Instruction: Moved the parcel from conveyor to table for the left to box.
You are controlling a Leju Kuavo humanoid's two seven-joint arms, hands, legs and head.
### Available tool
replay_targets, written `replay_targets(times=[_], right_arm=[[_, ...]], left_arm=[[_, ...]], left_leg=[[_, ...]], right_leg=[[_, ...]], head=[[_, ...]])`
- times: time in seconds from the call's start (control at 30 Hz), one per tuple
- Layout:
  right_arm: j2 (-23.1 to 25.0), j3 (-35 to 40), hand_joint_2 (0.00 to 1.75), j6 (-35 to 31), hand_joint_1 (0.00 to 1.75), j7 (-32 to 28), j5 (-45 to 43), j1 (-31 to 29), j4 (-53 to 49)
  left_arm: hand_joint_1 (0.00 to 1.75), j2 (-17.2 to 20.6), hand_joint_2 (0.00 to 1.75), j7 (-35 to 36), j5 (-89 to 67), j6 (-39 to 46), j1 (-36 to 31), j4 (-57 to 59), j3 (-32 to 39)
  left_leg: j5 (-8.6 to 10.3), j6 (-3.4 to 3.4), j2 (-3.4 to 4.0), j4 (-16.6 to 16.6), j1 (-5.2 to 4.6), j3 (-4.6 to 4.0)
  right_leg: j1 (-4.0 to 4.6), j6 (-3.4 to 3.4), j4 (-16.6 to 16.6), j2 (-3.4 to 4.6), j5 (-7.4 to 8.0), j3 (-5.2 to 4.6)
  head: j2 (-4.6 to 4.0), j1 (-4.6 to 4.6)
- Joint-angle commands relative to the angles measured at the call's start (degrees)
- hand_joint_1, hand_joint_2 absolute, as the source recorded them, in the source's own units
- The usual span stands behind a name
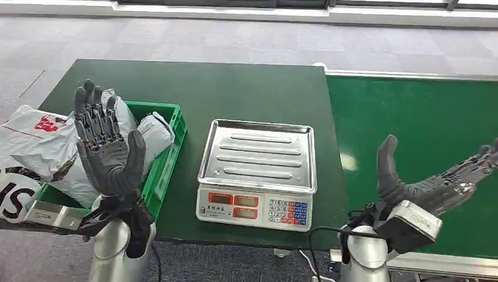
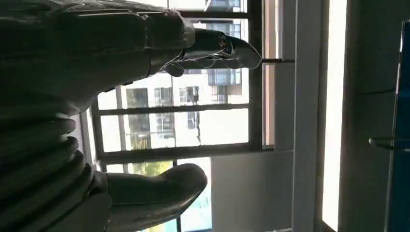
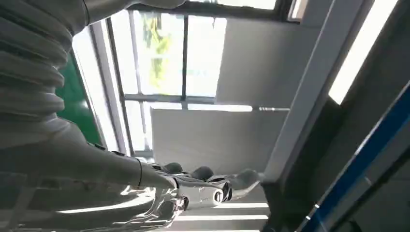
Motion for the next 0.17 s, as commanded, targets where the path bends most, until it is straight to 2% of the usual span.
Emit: replay_targets(times=[0.03,0.17], right_arm=[[-10.18,16.63,1.75,11.32,0.00,0.09,-10.06,4.37,-9.59],[-10.65,17.44,1.75,14.19,0.00,0.09,-12.00,4.85,-11.86]], left_arm=[[0.00,3.47,1.75,-0.73,2.45,-3.52,5.56,-2.12,-10.24],[0.00,3.81,1.75,-0.73,1.26,-2.92,6.32,-2.85,-11.68]], left_leg=[[-0.03,0.01,0.02,-0.06,0.02,0.09],[-0.02,0.02,-0.02,-0.06,0.01,0.09]], right_leg=[[0.03,-0.04,-0.09,-0.02,-0.02,0.10],[0.02,-0.04,-0.08,-0.06,-0.04,0.11]], head=[[-0.02,0.00],[-0.02,0.00]])
